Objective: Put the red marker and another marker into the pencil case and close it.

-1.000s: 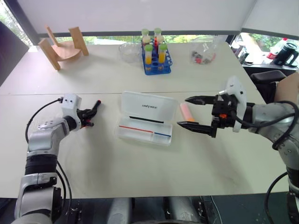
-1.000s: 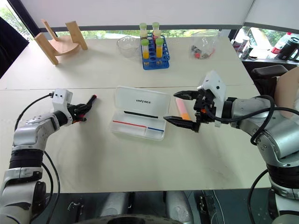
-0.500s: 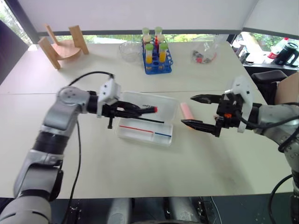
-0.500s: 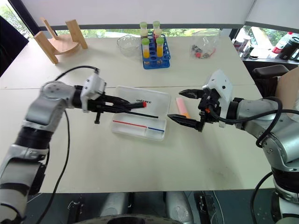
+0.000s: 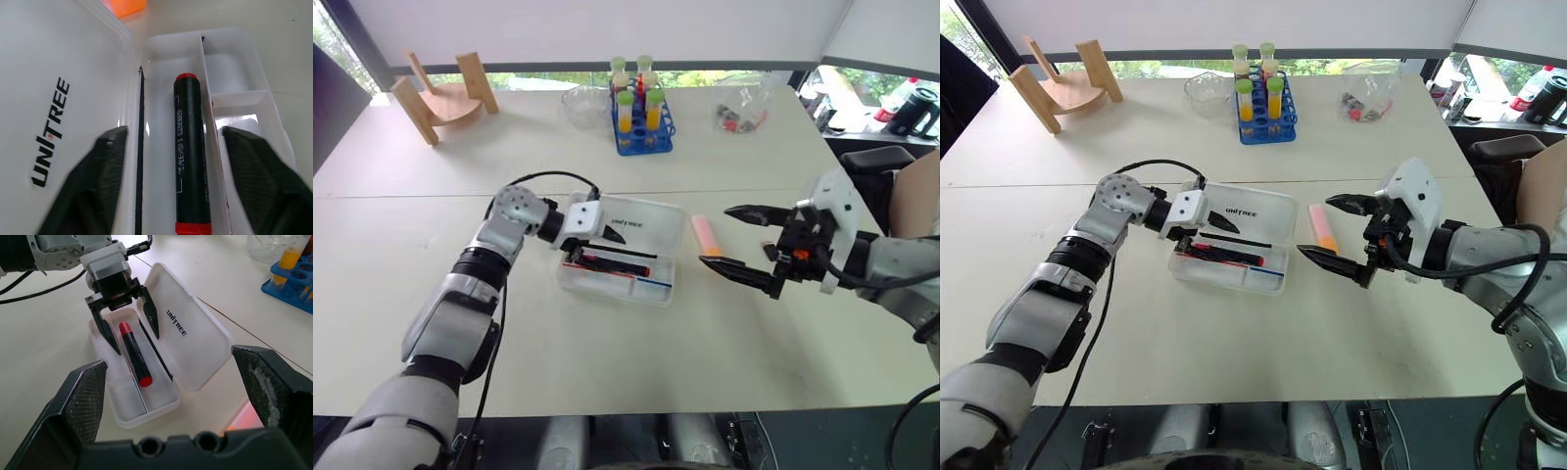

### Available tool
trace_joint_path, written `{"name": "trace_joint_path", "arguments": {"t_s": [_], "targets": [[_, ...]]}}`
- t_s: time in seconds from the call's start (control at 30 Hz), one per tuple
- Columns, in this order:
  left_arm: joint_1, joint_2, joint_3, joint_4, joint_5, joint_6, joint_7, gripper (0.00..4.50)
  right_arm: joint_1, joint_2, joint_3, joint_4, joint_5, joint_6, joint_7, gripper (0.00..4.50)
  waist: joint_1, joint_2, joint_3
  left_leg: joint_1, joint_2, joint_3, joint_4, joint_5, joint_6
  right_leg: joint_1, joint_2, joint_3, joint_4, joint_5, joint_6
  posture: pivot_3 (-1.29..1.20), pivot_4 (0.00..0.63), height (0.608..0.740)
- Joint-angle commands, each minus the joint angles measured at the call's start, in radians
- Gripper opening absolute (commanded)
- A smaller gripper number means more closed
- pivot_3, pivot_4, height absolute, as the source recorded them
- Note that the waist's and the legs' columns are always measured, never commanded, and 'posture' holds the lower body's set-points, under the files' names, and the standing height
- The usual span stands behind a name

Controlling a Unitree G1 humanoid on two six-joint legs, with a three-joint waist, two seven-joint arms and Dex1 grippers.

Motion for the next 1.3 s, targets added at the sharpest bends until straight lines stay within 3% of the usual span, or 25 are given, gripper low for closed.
{"name": "trace_joint_path", "arguments": {"t_s": [0.03,0.17,0.37,0.53,0.67,0.77,0.93,0.97,1.1,1.3], "targets": [[-0.015,0.02,0.071,-0.072,-0.058,0.075,-0.016,4.46,-0.004,-0.01,0.002,-0.013,-0.009,-0.007,-0.013,4.5,0.0,0.0,0.0,0.0,0.0,0.0,0.0,0.0,0.0,0.0,0.0,0.0,0.0,0.0,0.0,0.0,0.15,0.74],[0.065,0.106,0.193,-0.347,-0.226,0.393,-0.021,4.46,-0.015,-0.016,0.101,0.04,-0.135,-0.001,-0.091,4.5,-0.01,0.0,0.0,-0.001,0.001,0.0,0.0,0.0,0.0,-0.001,0.0,0.0,0.001,0.0,0.0,0.0,0.15,0.74],[0.324,0.303,0.405,-0.821,-0.463,0.824,0.106,4.46,-0.135,0.15,0.232,0.208,-0.249,0.124,-0.301,4.5,-0.034,0.002,0.0,0.001,0.002,-0.001,0.0,0.0,0.0,-0.002,0.001,0.001,0.003,0.0,0.0,0.0,0.15,0.74],[0.556,0.387,0.605,-1.078,-0.637,1.032,0.234,4.46,-0.201,0.276,0.312,0.36,-0.337,0.15,-0.376,4.5,-0.027,0.002,0.001,0.0,0.003,-0.001,0.0,0.0,-0.001,-0.002,0.001,0.001,0.003,0.0,0.0,0.0,0.15,0.74],[0.691,0.389,0.723,-1.209,-0.722,1.098,0.342,4.46,-0.224,0.324,0.365,0.477,-0.407,0.148,-0.396,4.5,-0.017,0.002,0.001,0.0,0.002,-0.001,0.0,0.0,-0.001,-0.001,-0.001,0.001,0.002,0.0,0.0,0.0,0.15,0.74],[0.751,0.391,0.785,-1.27,-0.779,1.128,0.4,4.5,-0.226,0.329,0.381,0.527,-0.438,0.139,-0.381,3.6,-0.015,0.002,0.001,0.001,0.001,0.0,0.0,0.0,-0.001,-0.001,-0.002,0.001,0.002,0.0,0.0,0.0,0.15,0.74],[0.827,0.419,0.867,-1.315,-0.847,1.156,0.45,4.5,-0.237,0.337,0.369,0.545,-0.447,0.149,-0.355,1.08,-0.019,0.002,0.001,0.005,0.001,0.0,0.0,0.0,-0.001,0.003,-0.001,0.001,0.002,0.0,0.0,0.0,0.15,0.74],[0.834,0.423,0.872,-1.319,-0.856,1.158,0.458,4.5,-0.239,0.339,0.364,0.546,-0.445,0.153,-0.351,0.85,-0.019,0.002,0.001,0.005,0.001,0.0,0.0,0.0,-0.001,0.003,-0.001,0.001,0.002,0.0,0.0,0.0,0.15,0.74],[0.842,0.428,0.883,-1.315,-0.874,1.149,0.494,4.5,-0.263,0.288,0.32,0.514,-0.439,0.197,-0.322,0.86,-0.016,0.002,0.001,0.005,0.001,0.0,0.0,0.0,-0.001,0.003,-0.001,0.001,0.002,0.0,-0.001,0.0,0.15,0.74],[0.827,0.437,0.86,-1.275,-0.858,1.122,0.508,4.5,-0.331,0.082,0.161,0.312,-0.305,0.322,-0.161,0.86,-0.002,0.005,0.003,0.002,0.001,0.001,-0.001,0.0,-0.001,0.0,-0.001,0.001,0.001,0.0,-0.001,0.0,0.15,0.74]]}}
